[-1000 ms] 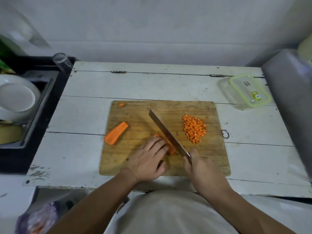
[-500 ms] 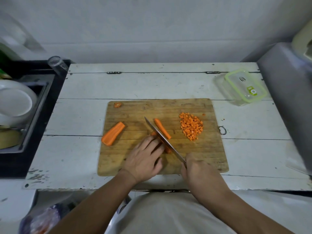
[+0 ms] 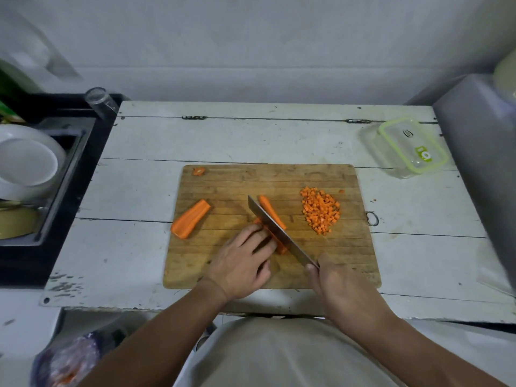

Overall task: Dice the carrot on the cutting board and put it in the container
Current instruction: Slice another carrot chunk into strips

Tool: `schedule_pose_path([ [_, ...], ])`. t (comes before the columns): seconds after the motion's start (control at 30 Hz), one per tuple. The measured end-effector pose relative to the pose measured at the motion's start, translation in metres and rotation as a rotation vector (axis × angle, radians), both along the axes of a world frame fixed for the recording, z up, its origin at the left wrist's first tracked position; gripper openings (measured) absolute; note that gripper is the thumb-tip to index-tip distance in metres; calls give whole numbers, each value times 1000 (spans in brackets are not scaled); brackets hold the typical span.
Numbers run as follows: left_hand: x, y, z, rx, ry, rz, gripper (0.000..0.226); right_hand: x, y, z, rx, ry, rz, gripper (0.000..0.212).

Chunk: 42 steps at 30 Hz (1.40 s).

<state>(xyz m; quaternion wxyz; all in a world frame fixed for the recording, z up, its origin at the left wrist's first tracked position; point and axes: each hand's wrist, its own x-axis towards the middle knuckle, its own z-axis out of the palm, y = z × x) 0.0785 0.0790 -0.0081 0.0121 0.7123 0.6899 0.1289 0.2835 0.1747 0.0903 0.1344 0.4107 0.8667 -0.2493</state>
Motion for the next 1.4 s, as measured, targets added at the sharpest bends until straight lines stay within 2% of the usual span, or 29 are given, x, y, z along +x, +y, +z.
schedule_pose_path([
  [0.17, -1, 0, -2, -20, -27, 1, 48, -1, -6, -3, 81, -64, 32, 30],
  [0.3, -2, 1, -4, -17, -62, -3, 49, -5, -2, 2, -34, -53, -49, 28],
  [0.43, -3, 2, -4, -34, -72, -3, 49, -12, 1, 5, -39, -89, -58, 27],
  [0.6, -2, 3, -4, -41, -92, 14, 50, -20, -10, 3, 26, -151, 146, 17],
  [0.7, -3, 3, -7, -32, -99, 15, 50, -24, -7, -1, 29, -137, 80, 10],
  [0.73, -2, 2, -7, -26, -101, 18, 49, -25, -5, 0, 22, -157, 45, 13],
  [0.87, -2, 3, -4, -26, -91, 20, 47, -13, 6, 0, -175, -17, -16, 32],
  [0.97, -2, 3, -4, -34, -104, 23, 48, 5, 17, 1, -449, 154, -145, 28],
  [1.03, -2, 2, -4, -45, -96, 33, 48, 14, 17, 1, -542, 196, -235, 32],
  [1.13, -2, 2, -4, -46, -79, 32, 48, 15, 11, -2, -405, 154, -198, 48],
  [1.23, -2, 1, -3, -34, -67, 22, 47, 6, 6, -2, -228, 94, -150, 45],
  [1.4, -3, 2, -3, -47, -78, 17, 48, -18, 3, -11, -108, 40, -147, 51],
])
